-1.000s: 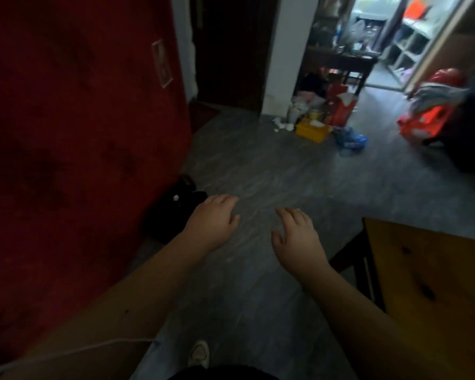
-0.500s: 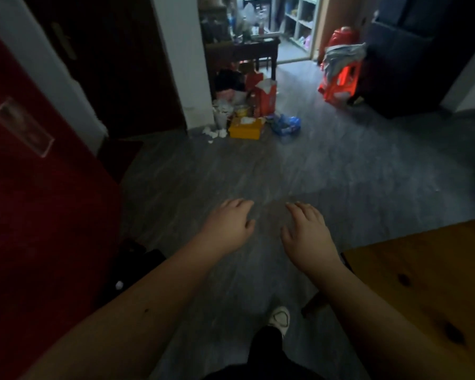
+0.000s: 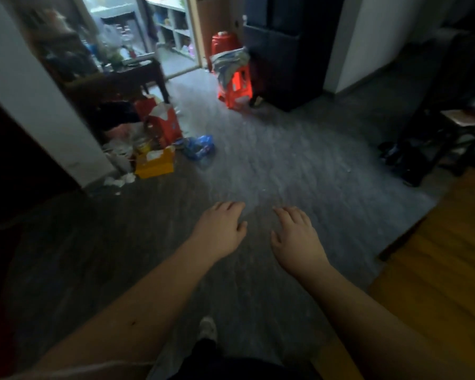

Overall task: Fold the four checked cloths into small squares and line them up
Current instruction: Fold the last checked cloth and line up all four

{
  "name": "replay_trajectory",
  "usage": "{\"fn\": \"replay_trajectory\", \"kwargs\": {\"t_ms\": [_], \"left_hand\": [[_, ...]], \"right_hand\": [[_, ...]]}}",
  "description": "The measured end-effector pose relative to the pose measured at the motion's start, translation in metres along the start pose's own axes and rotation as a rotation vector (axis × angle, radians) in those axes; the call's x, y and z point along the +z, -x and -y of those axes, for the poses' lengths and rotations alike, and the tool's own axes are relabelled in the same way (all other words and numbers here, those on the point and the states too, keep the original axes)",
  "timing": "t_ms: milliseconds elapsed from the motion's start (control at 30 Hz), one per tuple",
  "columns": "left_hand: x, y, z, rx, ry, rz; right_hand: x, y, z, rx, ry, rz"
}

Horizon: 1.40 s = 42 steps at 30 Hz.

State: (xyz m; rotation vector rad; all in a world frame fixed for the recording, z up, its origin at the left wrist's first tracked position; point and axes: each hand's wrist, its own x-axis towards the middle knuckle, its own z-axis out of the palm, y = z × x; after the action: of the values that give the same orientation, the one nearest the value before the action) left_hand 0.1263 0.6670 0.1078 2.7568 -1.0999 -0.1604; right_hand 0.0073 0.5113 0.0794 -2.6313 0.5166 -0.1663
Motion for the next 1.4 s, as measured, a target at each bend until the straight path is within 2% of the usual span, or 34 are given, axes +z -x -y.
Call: {"fn": "replay_trajectory", "kwargs": {"t_ms": [333, 600, 867, 1133, 1400], "left_hand": [[0.011, -0.242, 0.004, 0.371, 0.034, 0.121], [0.012, -0.367, -0.077, 0.792, 0.037, 0.217], [0.041, -0.406, -0.222, 1.129, 0.036, 0.358], [0.089, -0.414, -0.397, 1.353, -0.039, 0.43], [0.146, -0.388, -0.528, 1.511, -0.172, 0.631]], "right_hand": [[-0.007, -0.152, -0.052, 0.434, 0.029, -0.132], [-0.054, -0.181, -0.086, 0.832, 0.053, -0.331], [-0.096, -0.143, -0.153, 1.093, -0.009, -0.521], [-0.12, -0.102, -0.288, 1.33, -0.105, -0.692], [-0.118, -0.014, -0.373, 1.628, -0.234, -0.689]]}}
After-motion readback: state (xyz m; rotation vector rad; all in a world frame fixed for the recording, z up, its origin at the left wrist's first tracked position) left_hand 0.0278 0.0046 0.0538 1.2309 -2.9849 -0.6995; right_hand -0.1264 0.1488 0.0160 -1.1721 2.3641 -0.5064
